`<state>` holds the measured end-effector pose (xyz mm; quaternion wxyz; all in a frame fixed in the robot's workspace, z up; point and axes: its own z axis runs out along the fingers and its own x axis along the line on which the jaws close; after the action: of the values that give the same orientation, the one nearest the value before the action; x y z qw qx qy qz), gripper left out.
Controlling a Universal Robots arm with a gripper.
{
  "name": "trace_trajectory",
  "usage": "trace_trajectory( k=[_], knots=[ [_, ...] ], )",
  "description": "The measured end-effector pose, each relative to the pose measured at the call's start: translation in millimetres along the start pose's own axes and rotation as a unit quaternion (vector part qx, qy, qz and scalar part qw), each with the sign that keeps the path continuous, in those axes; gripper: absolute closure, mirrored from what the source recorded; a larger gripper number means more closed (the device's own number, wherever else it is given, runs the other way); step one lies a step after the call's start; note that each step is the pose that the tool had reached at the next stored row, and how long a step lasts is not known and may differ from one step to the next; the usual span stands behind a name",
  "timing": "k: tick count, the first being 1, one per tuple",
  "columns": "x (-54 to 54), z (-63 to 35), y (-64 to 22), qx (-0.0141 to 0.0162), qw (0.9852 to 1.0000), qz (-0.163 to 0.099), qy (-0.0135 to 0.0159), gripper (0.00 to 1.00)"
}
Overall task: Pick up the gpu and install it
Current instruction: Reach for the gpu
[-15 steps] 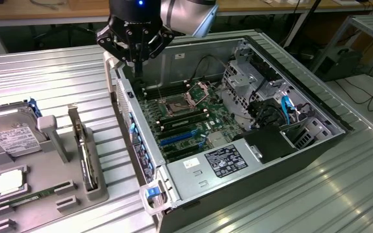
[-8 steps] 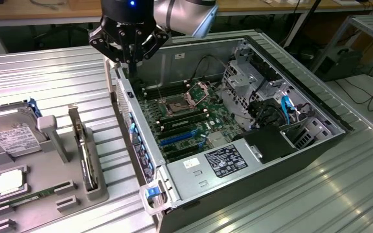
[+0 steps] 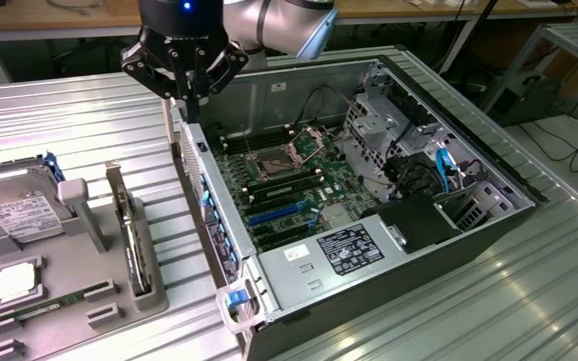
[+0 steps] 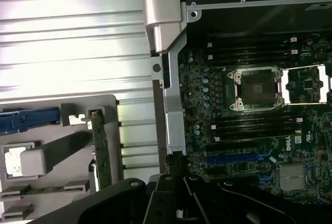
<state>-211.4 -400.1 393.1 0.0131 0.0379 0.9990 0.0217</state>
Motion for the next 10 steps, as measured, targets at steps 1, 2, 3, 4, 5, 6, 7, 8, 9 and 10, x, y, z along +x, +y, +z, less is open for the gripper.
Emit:
trace_trajectory(
  k=[1, 2, 3, 4, 5, 6, 7, 8, 9, 10],
  knots=[
    [1.5, 0.0, -0.2, 0.0000, 1.0000, 0.000, 0.0000, 0.89],
    [2.9, -0.1, -0.3, 0.0000, 1.0000, 0.000, 0.0000, 0.89],
    [4.3, -0.1, -0.5, 0.0000, 1.0000, 0.000, 0.0000, 0.89],
    [5.7, -0.1, -0.6, 0.0000, 1.0000, 0.000, 0.0000, 0.89],
    [16.1, -0.3, -1.7, 0.0000, 1.0000, 0.000, 0.0000, 0.89],
    [27.3, -0.5, -2.9, 0.0000, 1.0000, 0.000, 0.0000, 0.89],
    [39.1, -0.8, -4.3, 0.0000, 1.0000, 0.000, 0.0000, 0.89],
    [47.4, -1.0, -7.3, 0.0000, 1.0000, -0.001, 0.0001, 0.89],
    [49.2, -1.1, -8.4, -0.0002, 1.0000, -0.007, 0.0003, 0.89],
    [50.0, -1.1, -8.9, -0.0002, 1.0000, -0.009, 0.0004, 0.89]
  ],
)
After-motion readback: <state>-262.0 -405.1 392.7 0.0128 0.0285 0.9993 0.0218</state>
